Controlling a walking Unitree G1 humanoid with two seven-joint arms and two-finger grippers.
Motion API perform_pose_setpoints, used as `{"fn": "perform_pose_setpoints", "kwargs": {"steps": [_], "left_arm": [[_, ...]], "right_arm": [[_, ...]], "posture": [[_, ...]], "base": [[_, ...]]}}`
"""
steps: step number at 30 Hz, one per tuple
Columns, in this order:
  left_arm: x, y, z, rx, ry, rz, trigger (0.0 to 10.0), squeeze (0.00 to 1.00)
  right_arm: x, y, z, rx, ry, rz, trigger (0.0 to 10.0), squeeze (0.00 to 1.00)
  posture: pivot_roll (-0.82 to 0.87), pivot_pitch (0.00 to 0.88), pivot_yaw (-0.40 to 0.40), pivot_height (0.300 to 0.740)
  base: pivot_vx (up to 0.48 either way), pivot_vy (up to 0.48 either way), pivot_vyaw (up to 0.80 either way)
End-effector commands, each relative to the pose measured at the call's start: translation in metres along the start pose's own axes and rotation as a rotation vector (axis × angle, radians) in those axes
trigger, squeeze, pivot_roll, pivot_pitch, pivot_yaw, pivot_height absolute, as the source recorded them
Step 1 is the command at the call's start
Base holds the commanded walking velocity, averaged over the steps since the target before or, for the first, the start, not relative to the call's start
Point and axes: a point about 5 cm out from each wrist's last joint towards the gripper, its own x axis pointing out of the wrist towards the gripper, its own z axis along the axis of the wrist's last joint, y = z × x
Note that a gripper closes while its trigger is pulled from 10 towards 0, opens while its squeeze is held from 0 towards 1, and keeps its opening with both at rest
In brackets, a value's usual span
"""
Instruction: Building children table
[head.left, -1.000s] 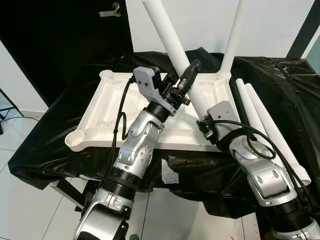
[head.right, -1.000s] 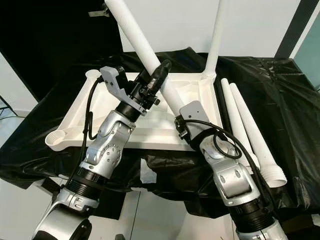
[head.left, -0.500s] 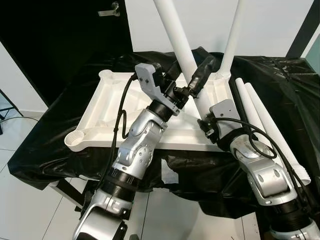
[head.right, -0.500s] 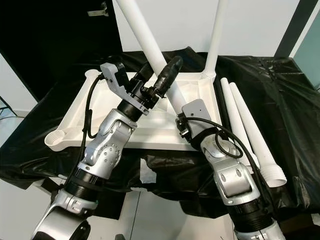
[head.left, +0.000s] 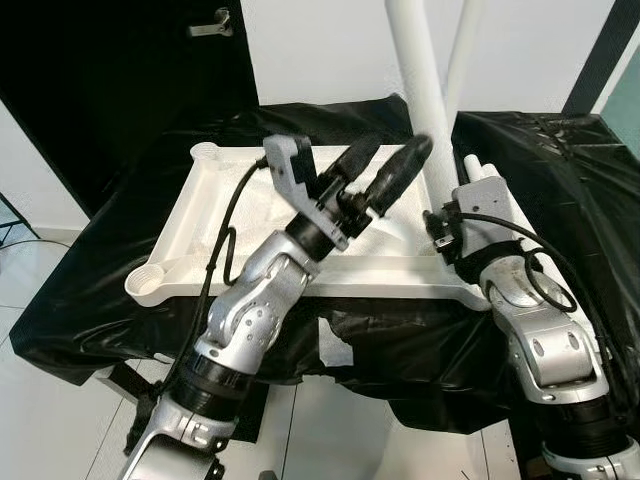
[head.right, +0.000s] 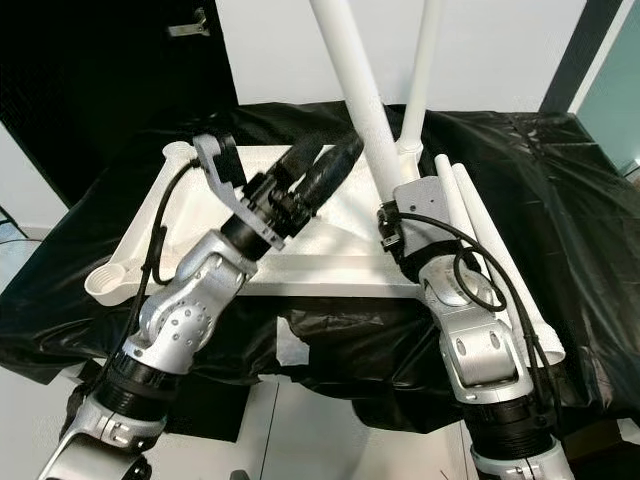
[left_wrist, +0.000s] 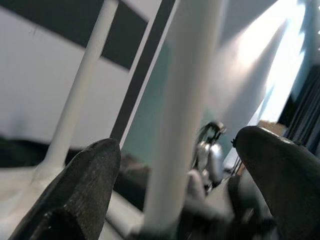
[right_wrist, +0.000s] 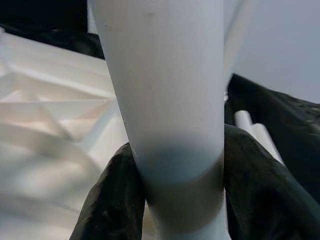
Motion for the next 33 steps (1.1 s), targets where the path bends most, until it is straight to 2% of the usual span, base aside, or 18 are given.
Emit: {"fn": "perform_pose_setpoints", "kwargs": {"steps": [1, 2, 3, 4, 6, 7, 12, 18, 24, 28, 33], "left_arm": [[-0.013, -0.024, -0.009, 0.025, 0.070, -0.554, 10.0, 0.00], [-0.013, -0.024, -0.009, 0.025, 0.070, -0.554, 10.0, 0.00], [-0.018, -0.021, -0.018, 0.029, 0.134, -0.553, 10.0, 0.00], [-0.018, -0.021, -0.018, 0.029, 0.134, -0.553, 10.0, 0.00], [-0.027, -0.010, -0.041, 0.045, 0.270, -0.503, 10.0, 0.00], [-0.027, -0.010, -0.041, 0.045, 0.270, -0.503, 10.0, 0.00], [-0.035, -0.001, -0.063, 0.089, 0.409, -0.450, 10.0, 0.00], [-0.042, -0.001, -0.079, 0.081, 0.490, -0.459, 10.0, 0.00], [-0.043, 0.003, -0.083, 0.100, 0.517, -0.450, 10.0, 0.00], [-0.047, 0.011, -0.094, 0.136, 0.593, -0.433, 10.0, 0.00], [-0.048, 0.013, -0.099, 0.154, 0.631, -0.422, 10.0, 0.00]], "right_arm": [[0.000, -0.005, 0.015, 0.000, -0.067, -0.035, 10.0, 0.00], [0.000, -0.005, 0.015, 0.000, -0.067, -0.035, 10.0, 0.00], [-0.001, -0.008, 0.016, -0.001, -0.075, -0.044, 10.0, 0.00], [-0.001, -0.008, 0.016, -0.001, -0.075, -0.044, 10.0, 0.00], [-0.007, -0.011, 0.013, 0.001, -0.069, -0.046, 10.0, 0.00], [-0.007, -0.011, 0.013, 0.001, -0.069, -0.046, 10.0, 0.00], [-0.019, -0.014, -0.001, 0.007, -0.027, -0.043, 10.0, 0.00], [-0.031, -0.023, -0.013, 0.092, 0.027, -0.051, 10.0, 0.00], [-0.035, -0.030, -0.017, 0.095, 0.046, -0.051, 10.0, 0.00], [-0.038, -0.036, -0.029, 0.088, 0.080, -0.038, 10.0, 0.00], [-0.037, -0.034, -0.035, 0.091, 0.090, -0.023, 10.0, 0.00]], "posture": [[-0.19, 0.003, 0.039, 0.740], [-0.19, 0.003, 0.039, 0.740], [-0.19, 0.004, 0.036, 0.740], [-0.19, 0.004, 0.036, 0.740], [-0.19, 0.005, 0.036, 0.740], [-0.19, 0.005, 0.036, 0.740], [-0.19, 0.006, 0.035, 0.740], [-0.21, 0.011, 0.049, 0.740], [-0.21, 0.011, 0.053, 0.740], [-0.20, 0.007, 0.060, 0.740], [-0.20, 0.004, 0.063, 0.740]], "base": [[0.000, 0.000, 0.00], [0.000, 0.000, 0.00], [0.000, 0.000, 0.00], [0.000, 0.000, 0.00], [0.000, 0.000, 0.00], [0.000, 0.000, 0.00], [0.000, 0.000, 0.00], [0.000, 0.000, 0.00], [0.000, 0.000, 0.00], [0.000, 0.000, 0.00], [0.000, 0.000, 0.00]]}}
